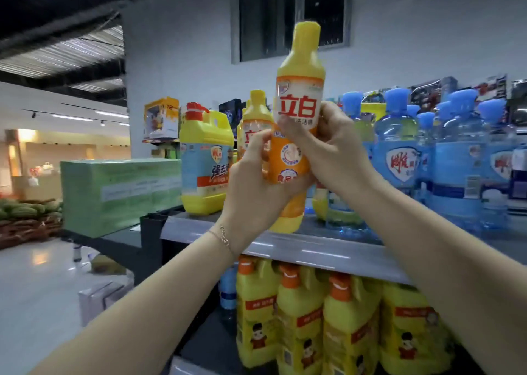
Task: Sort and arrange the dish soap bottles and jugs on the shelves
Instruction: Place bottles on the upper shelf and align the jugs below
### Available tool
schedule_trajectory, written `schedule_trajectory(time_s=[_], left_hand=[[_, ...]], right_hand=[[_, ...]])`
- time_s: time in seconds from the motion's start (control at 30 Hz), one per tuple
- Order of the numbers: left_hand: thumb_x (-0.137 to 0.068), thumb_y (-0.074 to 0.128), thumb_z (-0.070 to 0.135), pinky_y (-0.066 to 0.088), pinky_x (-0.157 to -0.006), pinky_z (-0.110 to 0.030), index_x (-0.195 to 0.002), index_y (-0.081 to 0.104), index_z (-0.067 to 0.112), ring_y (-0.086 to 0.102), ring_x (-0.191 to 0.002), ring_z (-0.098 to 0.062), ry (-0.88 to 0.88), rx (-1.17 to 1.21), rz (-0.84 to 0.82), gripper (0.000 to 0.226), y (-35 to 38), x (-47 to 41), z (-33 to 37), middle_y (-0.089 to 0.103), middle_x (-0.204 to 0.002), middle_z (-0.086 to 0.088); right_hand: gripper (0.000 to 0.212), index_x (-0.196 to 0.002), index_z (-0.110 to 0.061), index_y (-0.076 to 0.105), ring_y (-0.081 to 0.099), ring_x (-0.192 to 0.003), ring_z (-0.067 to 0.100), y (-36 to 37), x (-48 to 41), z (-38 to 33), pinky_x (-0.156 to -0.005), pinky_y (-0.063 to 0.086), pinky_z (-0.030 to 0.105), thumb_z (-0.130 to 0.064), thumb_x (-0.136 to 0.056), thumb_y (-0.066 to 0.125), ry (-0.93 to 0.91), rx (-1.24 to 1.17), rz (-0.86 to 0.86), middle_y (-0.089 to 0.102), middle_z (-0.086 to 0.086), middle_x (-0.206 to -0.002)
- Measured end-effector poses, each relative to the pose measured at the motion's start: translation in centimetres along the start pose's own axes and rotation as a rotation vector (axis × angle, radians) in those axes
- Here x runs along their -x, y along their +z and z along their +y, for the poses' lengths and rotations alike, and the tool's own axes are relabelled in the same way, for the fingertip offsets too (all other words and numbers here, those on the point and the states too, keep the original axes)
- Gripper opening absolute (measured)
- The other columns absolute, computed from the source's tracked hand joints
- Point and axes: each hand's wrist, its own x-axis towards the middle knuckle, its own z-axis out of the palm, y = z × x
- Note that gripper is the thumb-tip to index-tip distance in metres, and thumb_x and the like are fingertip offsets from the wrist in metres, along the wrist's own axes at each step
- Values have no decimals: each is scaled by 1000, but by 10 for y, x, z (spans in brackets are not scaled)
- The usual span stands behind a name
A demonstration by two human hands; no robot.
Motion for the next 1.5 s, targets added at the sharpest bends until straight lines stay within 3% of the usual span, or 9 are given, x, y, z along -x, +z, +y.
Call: schedule_trajectory(time_s=[0.1,0.2,0.27,0.43,0.57,0.93,1.3,1.4,1.5], left_hand=[[-68,84,35,47,-57,-6,-124,52,22,64,-75,11,53,-181,114,66,-38,-5,-13,65,-89,22],[-70,83,38,48,-61,-3,-125,51,24,57,-76,22,34,-297,236,66,-63,-16,-28,58,-84,29],[-69,83,40,51,-68,-8,-125,50,27,60,-82,14,-37,-294,284,65,-73,-27,-39,61,-92,22],[-69,84,36,43,-72,-6,-127,52,24,52,-82,3,-158,-360,256,67,-72,-49,-70,49,-97,13],[-70,82,41,51,-84,-32,-119,57,22,58,-95,-20,-275,-443,219,58,-61,-55,-99,55,-106,-2],[-80,74,29,54,-84,-37,-119,53,16,62,-96,-24,-344,-526,32,46,-43,-55,-120,62,-112,-8],[-59,61,83,57,-64,-32,-84,62,25,63,-71,-14,-264,-1016,-191,63,-84,-65,-94,64,-77,5],[-66,65,75,46,-51,-22,-73,57,22,60,-65,-11,-185,-1023,-89,54,-102,-65,-95,58,-68,9],[-71,75,56,38,-53,-22,-91,50,20,56,-73,-16,-115,-914,137,48,-114,-62,-109,52,-77,10]], right_hand=[[36,-108,-21,55,69,-88,15,31,-9,5,-74,59,40,-44,-83,67,9,-1,-119,68,1,-98],[31,-102,-22,56,64,-78,3,46,-14,15,-62,52,15,-47,-85,63,-58,145,-71,65,-6,-88],[19,-92,-21,59,60,-70,0,51,-15,22,-55,45,9,-39,-87,63,-97,224,-17,64,-8,-80],[14,-77,-16,64,56,-64,8,56,-10,40,-58,45,24,-26,-87,64,-89,358,-38,61,-6,-67],[13,-79,-20,65,59,-65,10,50,-4,49,-60,53,34,-29,-87,63,-75,557,-134,63,-8,-69],[18,-80,-21,63,59,-66,9,38,-7,61,-61,55,36,-37,-88,61,-84,699,-177,62,-11,-70],[13,-77,-23,62,58,-63,10,53,-7,65,-59,54,35,-32,-86,62,-120,668,-182,61,-11,-66],[13,-76,-22,62,58,-63,11,54,-5,66,-59,55,36,-30,-87,62,-134,656,-177,61,-9,-66],[13,-77,-21,64,59,-64,12,55,-5,67,-60,55,38,-30,-87,61,-140,655,-177,62,-8,-66]])
